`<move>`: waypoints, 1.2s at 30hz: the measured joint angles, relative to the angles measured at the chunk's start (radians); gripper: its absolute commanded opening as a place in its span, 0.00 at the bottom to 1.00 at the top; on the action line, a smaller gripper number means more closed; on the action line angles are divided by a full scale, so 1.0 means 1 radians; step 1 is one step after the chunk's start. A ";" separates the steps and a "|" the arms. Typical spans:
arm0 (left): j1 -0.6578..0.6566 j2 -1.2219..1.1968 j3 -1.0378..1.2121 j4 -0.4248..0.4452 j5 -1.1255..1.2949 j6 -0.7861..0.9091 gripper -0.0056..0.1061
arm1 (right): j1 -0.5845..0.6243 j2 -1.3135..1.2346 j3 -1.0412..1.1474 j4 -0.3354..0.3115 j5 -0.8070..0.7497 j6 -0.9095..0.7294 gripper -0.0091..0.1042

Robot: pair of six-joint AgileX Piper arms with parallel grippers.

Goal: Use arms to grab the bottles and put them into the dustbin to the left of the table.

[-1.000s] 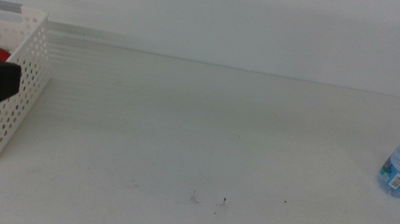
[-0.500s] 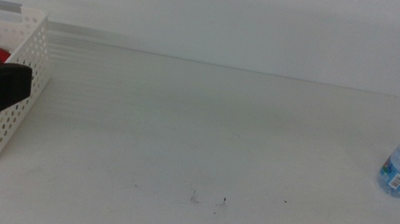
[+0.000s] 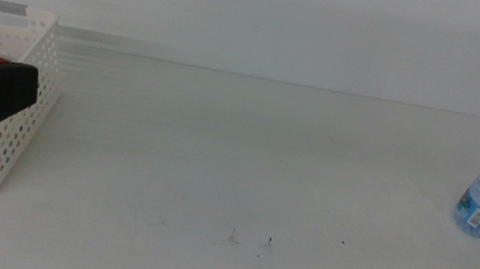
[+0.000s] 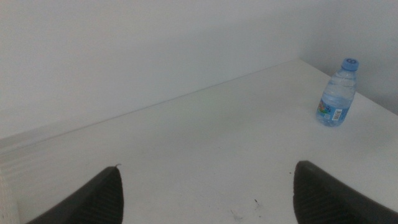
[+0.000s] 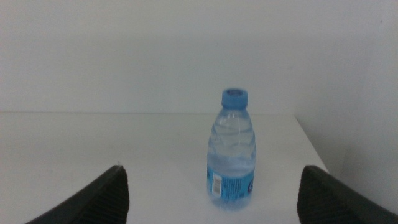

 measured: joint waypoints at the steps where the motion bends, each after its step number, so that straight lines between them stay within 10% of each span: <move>1: 0.000 0.000 0.000 0.000 0.000 0.000 0.89 | 0.000 0.044 -0.032 -0.002 -0.005 0.000 0.78; 36: 0.000 0.000 0.000 0.000 0.000 0.000 0.89 | 0.000 0.854 0.009 0.085 -0.859 -0.039 0.78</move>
